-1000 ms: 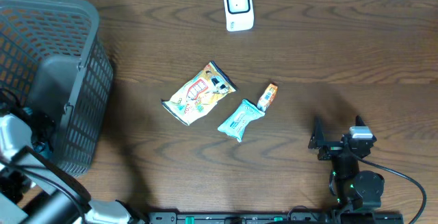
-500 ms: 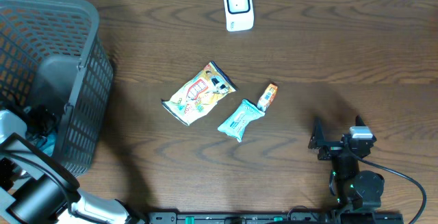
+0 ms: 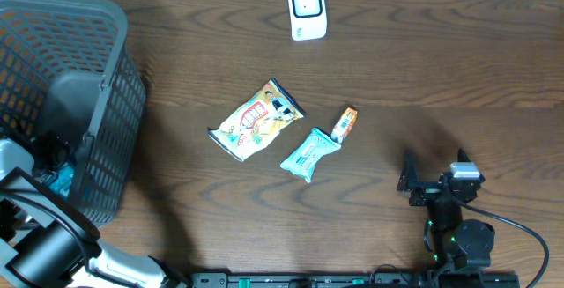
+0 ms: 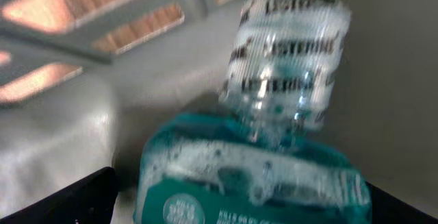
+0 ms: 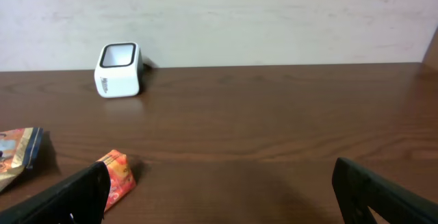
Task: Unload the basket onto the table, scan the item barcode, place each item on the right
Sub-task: 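Lower the left gripper onto the Listerine bottle cap and grasp it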
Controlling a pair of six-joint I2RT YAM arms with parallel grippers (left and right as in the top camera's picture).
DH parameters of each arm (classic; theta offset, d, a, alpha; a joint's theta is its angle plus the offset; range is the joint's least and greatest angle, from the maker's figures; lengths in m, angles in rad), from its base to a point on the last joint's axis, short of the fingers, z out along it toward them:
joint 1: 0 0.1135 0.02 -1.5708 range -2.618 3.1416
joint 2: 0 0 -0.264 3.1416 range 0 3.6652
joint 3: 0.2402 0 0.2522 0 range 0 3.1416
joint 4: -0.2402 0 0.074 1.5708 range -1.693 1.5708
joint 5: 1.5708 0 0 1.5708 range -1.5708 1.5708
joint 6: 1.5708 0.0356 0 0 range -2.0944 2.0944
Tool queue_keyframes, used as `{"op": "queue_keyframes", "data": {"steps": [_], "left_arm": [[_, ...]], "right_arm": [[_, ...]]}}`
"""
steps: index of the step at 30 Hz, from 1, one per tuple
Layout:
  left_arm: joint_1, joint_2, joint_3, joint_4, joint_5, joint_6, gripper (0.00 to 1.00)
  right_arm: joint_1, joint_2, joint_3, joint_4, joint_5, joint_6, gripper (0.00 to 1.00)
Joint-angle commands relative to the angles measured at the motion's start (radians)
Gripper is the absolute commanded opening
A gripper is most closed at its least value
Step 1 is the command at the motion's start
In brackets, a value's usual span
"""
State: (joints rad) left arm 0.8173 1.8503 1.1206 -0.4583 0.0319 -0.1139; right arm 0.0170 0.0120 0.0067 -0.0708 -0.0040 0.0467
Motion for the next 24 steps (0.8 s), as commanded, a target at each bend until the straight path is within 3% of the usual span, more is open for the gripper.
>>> {"op": "queue_keyframes", "data": {"steps": [1,3,9,15,24], "left_arm": [[-0.005,0.239,-0.169,-0.033,0.19,-0.006,0.85],[-0.005,0.239,-0.171,-0.036,0.202,0.03,0.73],[-0.005,0.239,-0.171,-0.036,0.204,0.035,0.61],[-0.005,0.212,-0.171,-0.045,0.264,0.034,0.58],[-0.081,-0.097,-0.17,-0.073,0.327,0.031,0.57]], "right_arm": [[-0.008,-0.005,-0.001,-0.004,0.005,-0.011,0.99],[-0.008,-0.005,-0.001,-0.004,0.005,-0.011,0.99],[-0.008,-0.005,-0.001,-0.004,0.005,-0.011,0.99],[-0.008,-0.005,-0.001,-0.004,0.005,-0.011,0.99],[-0.008,-0.005,-0.001,-0.004,0.005,-0.011,0.99]]}}
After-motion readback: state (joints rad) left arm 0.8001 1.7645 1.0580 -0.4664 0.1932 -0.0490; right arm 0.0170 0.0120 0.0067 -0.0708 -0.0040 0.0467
